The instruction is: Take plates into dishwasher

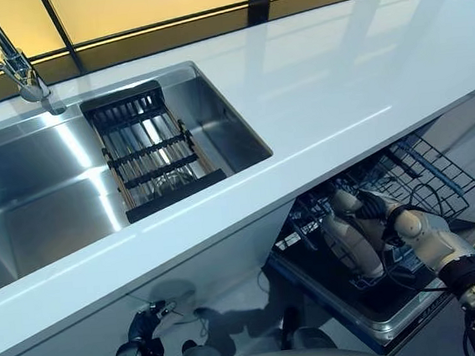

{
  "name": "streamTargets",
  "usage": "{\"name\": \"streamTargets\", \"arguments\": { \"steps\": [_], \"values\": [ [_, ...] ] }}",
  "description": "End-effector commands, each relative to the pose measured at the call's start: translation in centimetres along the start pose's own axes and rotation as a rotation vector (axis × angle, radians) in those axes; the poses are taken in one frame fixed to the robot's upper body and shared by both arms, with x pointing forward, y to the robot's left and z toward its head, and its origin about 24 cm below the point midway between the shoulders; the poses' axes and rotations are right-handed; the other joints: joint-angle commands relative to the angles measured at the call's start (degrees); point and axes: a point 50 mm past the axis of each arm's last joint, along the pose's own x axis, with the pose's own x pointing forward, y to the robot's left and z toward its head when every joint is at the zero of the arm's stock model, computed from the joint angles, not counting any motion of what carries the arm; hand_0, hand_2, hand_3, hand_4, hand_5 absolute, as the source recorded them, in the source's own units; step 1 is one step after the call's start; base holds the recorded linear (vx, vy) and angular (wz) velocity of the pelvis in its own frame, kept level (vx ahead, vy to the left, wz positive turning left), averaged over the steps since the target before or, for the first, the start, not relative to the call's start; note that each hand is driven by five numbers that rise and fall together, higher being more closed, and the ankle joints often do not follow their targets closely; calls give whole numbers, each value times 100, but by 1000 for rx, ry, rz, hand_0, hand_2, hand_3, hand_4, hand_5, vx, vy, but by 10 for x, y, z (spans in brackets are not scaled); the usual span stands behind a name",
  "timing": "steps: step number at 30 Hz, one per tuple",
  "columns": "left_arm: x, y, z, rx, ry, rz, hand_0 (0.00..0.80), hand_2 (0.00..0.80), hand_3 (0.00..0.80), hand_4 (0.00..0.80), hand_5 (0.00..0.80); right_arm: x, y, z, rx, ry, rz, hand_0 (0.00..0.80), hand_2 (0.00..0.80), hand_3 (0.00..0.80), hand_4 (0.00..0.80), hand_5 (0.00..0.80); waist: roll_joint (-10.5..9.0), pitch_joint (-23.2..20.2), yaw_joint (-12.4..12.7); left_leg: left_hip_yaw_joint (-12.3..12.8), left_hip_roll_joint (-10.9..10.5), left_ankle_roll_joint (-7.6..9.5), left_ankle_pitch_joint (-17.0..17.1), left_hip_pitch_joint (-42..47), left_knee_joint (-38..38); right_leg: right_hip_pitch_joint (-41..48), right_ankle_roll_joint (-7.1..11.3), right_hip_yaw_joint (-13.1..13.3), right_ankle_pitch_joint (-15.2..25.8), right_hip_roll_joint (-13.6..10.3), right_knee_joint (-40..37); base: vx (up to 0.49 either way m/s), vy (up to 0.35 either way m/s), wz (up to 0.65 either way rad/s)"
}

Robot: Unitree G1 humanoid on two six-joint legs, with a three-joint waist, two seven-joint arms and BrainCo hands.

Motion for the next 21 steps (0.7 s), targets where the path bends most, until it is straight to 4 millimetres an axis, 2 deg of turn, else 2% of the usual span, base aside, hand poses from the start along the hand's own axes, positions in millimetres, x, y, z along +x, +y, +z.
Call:
{"name": "streamTargets", "arguments": {
  "steps": [1,18,19,20,21],
  "values": [
    [17,-24,52,-6,-202,-81,0,0,0,0,0,13,-38,12,-16,9,-124,800,800,800,800,800,106,124,314,-363,-394,548,-279,-149,153,177,600,-437,-225,-503,467,30,-4,8],
    [20,-28,55,-4,-209,-112,0,0,0,0,0,22,-27,-10,27,180,-42,800,800,800,800,800,285,135,482,-491,-468,537,-262,-222,146,223,545,-577,-267,-573,447,8,5,7],
    [20,-28,55,-3,-208,-114,0,0,0,0,0,22,-26,-12,43,184,-44,301,301,301,301,301,293,127,487,-502,-465,536,-258,-220,141,228,545,-580,-260,-574,444,21,13,5],
    [20,-29,56,-3,-208,-115,0,0,0,0,0,22,-26,-12,56,188,-46,0,0,0,0,0,293,129,486,-499,-467,534,-257,-217,143,232,543,-585,-264,-575,447,0,0,0],
    [20,-29,56,-3,-208,-115,0,0,0,0,0,22,-26,-12,64,190,-39,0,0,0,0,0,291,124,483,-495,-469,534,-259,-213,144,242,537,-579,-271,-571,442,0,0,0]
  ]
}}
